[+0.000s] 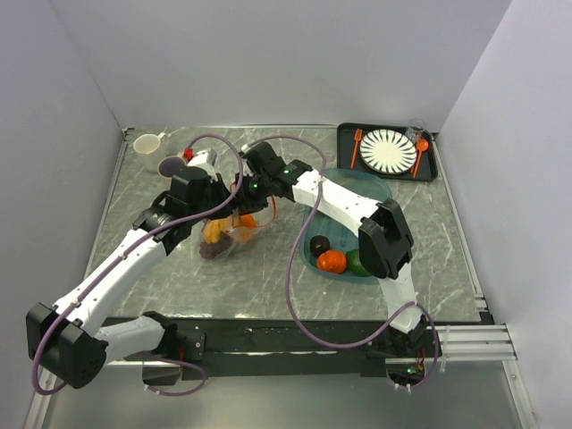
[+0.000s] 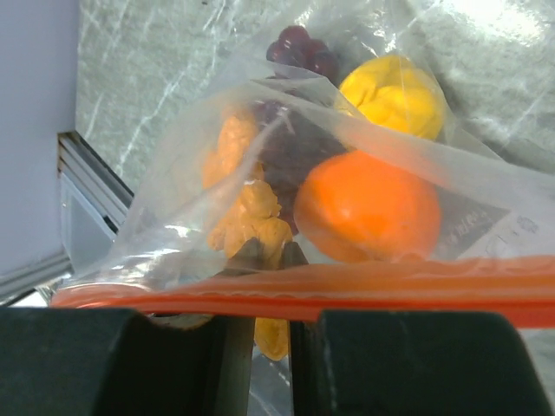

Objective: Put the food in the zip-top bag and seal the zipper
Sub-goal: Place the fake vegetable in the zipper food storage bag.

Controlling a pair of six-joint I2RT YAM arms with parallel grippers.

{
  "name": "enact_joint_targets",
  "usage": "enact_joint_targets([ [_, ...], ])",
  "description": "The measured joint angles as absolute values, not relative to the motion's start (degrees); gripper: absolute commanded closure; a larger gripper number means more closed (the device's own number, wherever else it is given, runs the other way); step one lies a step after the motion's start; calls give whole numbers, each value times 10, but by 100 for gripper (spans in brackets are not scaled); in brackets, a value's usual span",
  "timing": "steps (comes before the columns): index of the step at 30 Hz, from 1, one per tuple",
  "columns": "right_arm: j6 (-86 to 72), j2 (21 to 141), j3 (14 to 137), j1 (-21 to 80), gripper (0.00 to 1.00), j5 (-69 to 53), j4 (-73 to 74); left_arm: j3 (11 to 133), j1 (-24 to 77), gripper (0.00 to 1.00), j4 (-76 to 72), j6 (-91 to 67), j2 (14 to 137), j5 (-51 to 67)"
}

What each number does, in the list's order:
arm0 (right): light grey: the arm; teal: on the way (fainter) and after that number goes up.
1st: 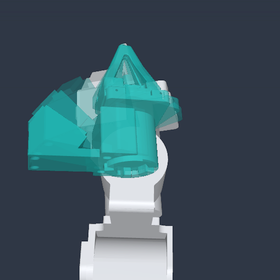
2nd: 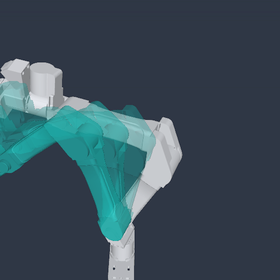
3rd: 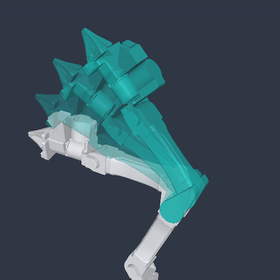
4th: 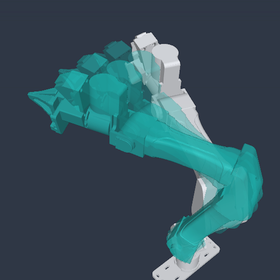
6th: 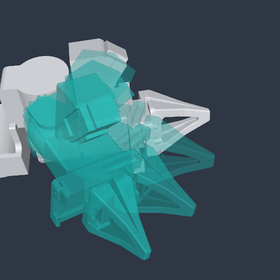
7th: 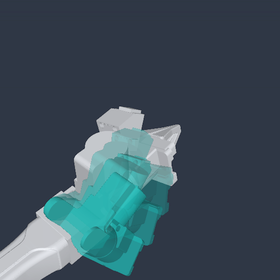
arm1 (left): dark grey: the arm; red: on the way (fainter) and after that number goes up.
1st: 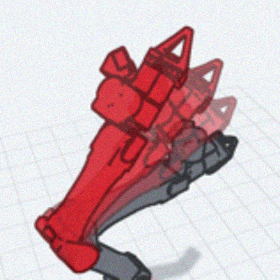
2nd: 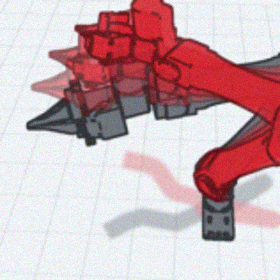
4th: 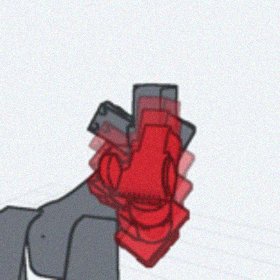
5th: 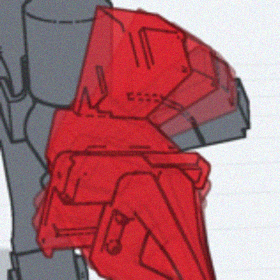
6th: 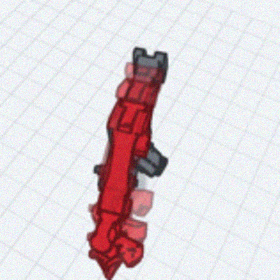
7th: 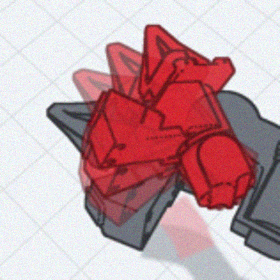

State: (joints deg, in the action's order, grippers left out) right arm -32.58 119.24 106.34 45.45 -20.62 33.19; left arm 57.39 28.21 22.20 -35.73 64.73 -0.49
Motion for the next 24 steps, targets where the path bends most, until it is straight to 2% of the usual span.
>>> enact_joint_targets([
  [3, -335, 1190, 1048, 457, 72, -206, 318, 571, 282, 99, 222, -358, 643, -9],
  [6, -335, 1191, 1048, 463, 62, -205, 318, 571, 282, 99, 222, -358, 639, -9],
  [10, -331, 1191, 1047, 463, 43, -203, 320, 571, 281, 99, 225, -357, 633, -15],
  [13, -330, 1191, 1042, 460, 33, -204, 320, 571, 279, 98, 227, -357, 628, -20],
  [15, -330, 1190, 1035, 458, 32, -207, 317, 571, 278, 98, 230, -356, 626, -23],
  [18, -331, 1182, 1016, 457, 33, -209, 308, 571, 278, 98, 233, -357, 626, -22],
  [19, -332, 1176, 1006, 457, 43, -208, 305, 571, 279, 98, 233, -358, 626, -22],
  [20, -333, 1168, 996, 457, 49, -206, 303, 571, 280, 98, 232, -358, 626, -20],
  [21, -332, 1160, 988, 457, 60, -205, 299, 571, 281, 98, 230, -360, 625, -18],
  [24, -338, 1119, 951, 451, 74, -217, 284, 571, 283, 98, 229, -361, 625, -18],
])
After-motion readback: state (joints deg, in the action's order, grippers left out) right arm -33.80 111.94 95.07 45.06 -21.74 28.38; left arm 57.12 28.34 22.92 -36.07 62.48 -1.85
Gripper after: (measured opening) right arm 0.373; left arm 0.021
